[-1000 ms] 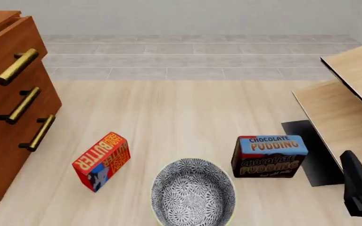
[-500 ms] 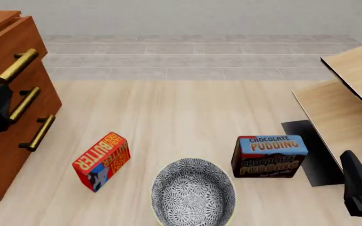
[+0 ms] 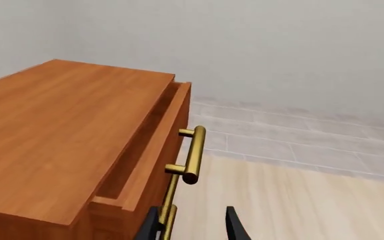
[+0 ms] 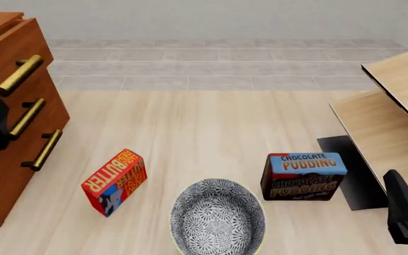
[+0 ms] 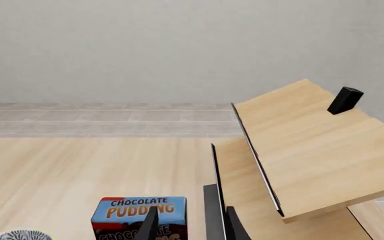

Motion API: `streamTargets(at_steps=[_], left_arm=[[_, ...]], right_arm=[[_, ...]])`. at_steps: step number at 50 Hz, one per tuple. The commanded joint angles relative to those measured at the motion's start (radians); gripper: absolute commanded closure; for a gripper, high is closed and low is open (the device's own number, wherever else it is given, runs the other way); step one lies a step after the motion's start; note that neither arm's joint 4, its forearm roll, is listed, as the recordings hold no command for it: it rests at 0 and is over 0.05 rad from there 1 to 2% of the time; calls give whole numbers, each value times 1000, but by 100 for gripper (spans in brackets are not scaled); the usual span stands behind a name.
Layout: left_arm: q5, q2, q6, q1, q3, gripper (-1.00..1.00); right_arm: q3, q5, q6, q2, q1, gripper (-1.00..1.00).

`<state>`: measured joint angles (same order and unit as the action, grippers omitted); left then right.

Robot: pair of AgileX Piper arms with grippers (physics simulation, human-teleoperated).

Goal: Close the top drawer of the cabinet and put the bowl on top of it.

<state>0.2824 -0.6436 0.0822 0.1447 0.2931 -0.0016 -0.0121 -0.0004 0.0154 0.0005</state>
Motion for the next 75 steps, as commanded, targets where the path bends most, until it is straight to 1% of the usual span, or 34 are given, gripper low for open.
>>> streamTargets(at_steps=[1,18,42,43,47,75], left_arm=[[14,13,-9,31,-15,-100],[80,-57,-8,69,-23,-100],[118,-97,-12,111,-34,-100],[116,-89,-22,113,-34,-100],[118,-97,-13,118,-32,-100],[189,-161,-17,173,-42,-100]], right_arm=[[0,4,0,-4,0,-100],[0,4,0,-4,0,-100],[0,4,0,-4,0,-100],[0,4,0,-4,0,-100],[0,4,0,-4,0,-100],[0,4,0,-4,0,-100]])
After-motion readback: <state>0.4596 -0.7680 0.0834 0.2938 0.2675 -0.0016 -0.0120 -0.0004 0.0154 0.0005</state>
